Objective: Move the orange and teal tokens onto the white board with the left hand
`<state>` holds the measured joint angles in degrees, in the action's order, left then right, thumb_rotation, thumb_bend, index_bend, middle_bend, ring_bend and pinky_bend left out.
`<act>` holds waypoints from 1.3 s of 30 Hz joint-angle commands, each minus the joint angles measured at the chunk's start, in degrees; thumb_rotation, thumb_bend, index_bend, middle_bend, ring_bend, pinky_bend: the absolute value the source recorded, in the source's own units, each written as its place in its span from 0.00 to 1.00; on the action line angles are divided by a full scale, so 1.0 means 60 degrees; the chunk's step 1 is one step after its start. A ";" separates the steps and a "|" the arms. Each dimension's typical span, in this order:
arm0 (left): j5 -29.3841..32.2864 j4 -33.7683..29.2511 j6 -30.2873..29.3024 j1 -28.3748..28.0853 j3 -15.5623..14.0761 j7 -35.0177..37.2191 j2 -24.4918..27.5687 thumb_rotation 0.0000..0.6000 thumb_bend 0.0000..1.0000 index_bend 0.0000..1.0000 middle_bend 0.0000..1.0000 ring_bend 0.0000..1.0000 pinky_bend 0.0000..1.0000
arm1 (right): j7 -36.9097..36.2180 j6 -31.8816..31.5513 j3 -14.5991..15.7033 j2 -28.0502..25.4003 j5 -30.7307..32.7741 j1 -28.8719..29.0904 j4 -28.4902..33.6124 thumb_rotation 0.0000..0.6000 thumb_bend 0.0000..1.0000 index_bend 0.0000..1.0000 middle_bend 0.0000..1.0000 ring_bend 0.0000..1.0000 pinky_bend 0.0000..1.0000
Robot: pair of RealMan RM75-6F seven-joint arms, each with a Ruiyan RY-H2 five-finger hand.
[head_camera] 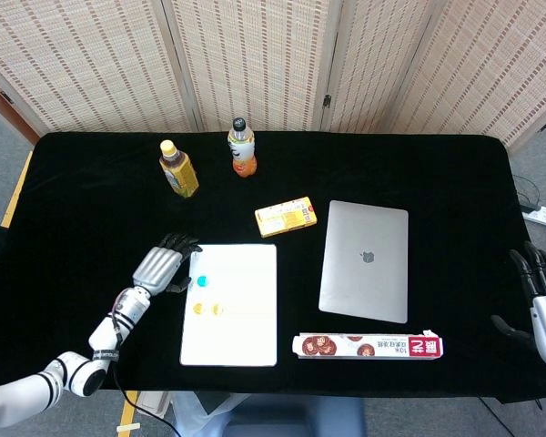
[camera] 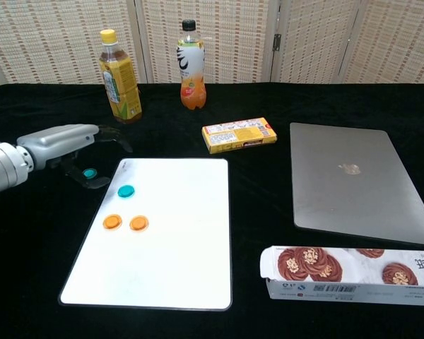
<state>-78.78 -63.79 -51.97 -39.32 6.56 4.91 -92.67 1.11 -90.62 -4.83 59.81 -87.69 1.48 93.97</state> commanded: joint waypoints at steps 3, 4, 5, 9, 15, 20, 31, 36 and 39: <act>0.0351 0.0240 0.0184 0.0068 0.0114 0.0130 0.0134 1.00 0.43 0.35 0.15 0.01 0.00 | -0.0013 0.0017 0.0005 0.0018 -0.0011 0.0008 -0.0018 1.00 0.17 0.00 0.00 0.00 0.00; 0.0419 0.0323 0.0247 0.0078 0.0113 0.0141 0.0140 1.00 0.43 0.36 0.15 0.01 0.00 | -0.0011 0.0023 0.0005 0.0025 -0.0016 0.0013 -0.0023 1.00 0.17 0.00 0.00 0.00 0.00; 0.0461 0.0394 0.0297 0.0084 0.0103 0.0145 0.0132 1.00 0.43 0.37 0.15 0.01 0.00 | -0.0007 0.0028 0.0005 0.0031 -0.0018 0.0017 -0.0023 1.00 0.17 0.00 0.00 0.00 0.00; 0.0630 0.0761 0.0507 0.0098 0.0070 0.0159 -0.0008 1.00 0.43 0.39 0.15 0.01 0.00 | 0.0020 0.0068 0.0012 0.0050 -0.0024 0.0036 -0.0023 1.00 0.17 0.00 0.00 0.00 0.00; 0.0787 0.1445 0.0682 0.0027 0.0149 0.0285 -0.0391 1.00 0.43 0.39 0.15 0.01 0.00 | 0.0071 0.0054 0.0011 0.0039 -0.0027 0.0029 0.0016 1.00 0.17 0.00 0.00 0.00 0.00; 0.0823 0.1800 0.0869 -0.0067 0.0165 0.0334 -0.0577 1.00 0.43 0.39 0.15 0.01 0.00 | 0.0078 0.0019 0.0014 0.0027 0.0004 -0.0009 0.0029 1.00 0.17 0.00 0.00 0.00 0.00; 0.0750 0.2382 0.0834 -0.0017 0.0119 0.0558 -0.0873 1.00 0.43 0.42 0.15 0.02 0.00 | 0.0112 0.0024 0.0008 0.0021 0.0040 -0.0029 0.0059 1.00 0.17 0.00 0.00 0.00 0.00; 0.0602 0.2590 0.0753 0.0044 0.0029 0.0769 -0.1005 1.00 0.43 0.43 0.15 0.03 0.00 | 0.0145 0.0036 0.0005 0.0023 0.0027 -0.0017 0.0087 1.00 0.17 0.00 0.00 0.00 0.00; 0.0544 0.2721 0.0779 0.0050 -0.0014 0.0865 -0.1083 1.00 0.43 0.43 0.15 0.03 0.00 | 0.0165 0.0014 0.0010 0.0020 0.0019 -0.0032 0.0105 1.00 0.17 0.00 0.00 0.00 0.00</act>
<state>-75.38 -47.65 -47.33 -39.05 6.58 9.96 -99.02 2.09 -90.53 -4.78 59.93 -87.58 1.30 94.59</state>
